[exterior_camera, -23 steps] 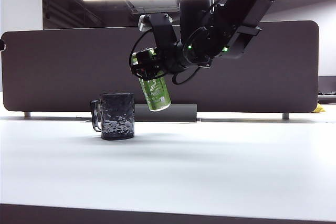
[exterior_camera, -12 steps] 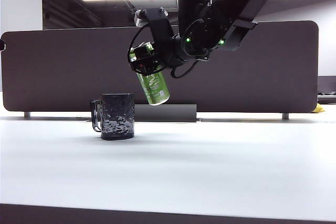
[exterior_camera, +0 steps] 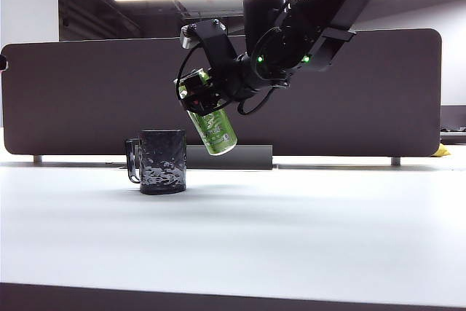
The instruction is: Pick up the metal can, pour some water into the cup, then place the can back on the table.
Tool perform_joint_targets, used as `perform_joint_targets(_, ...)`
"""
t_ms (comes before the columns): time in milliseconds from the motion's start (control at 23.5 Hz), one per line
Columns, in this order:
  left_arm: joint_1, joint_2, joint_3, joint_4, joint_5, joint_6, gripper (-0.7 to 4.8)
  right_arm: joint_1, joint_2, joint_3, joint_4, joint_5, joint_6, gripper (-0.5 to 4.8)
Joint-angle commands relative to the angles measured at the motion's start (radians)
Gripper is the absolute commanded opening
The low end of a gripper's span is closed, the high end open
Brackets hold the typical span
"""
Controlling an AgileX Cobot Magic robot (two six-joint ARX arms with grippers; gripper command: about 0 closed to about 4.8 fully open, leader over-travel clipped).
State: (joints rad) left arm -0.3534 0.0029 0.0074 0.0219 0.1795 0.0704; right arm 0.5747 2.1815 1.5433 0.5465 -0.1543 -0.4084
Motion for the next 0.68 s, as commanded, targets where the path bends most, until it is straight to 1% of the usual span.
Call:
perform_joint_targets(43, 0.000, 0.001, 0.001, 0.010, 0.001, -0.003, -0.05, 0.016, -0.011, 0.012, 0.046, -0.002, -0.045, 2.52)
perform_joint_targets(256, 0.000, 0.001, 0.001, 0.009, 0.001, -0.003, -0.05, 0.032, -0.011, 0.012, 0.032, 0.001, -0.093, 2.52)
perform_joint_targets(426, 0.000, 0.001, 0.001, 0.010, 0.000, -0.003, -0.05, 0.035, -0.011, 0.012, 0.026, 0.008, -0.098, 2.52)
perform_joint_targets(682, 0.000, 0.001, 0.001, 0.010, 0.001, -0.003, -0.05, 0.035, -0.011, 0.012, 0.026, 0.045, -0.120, 2.52)
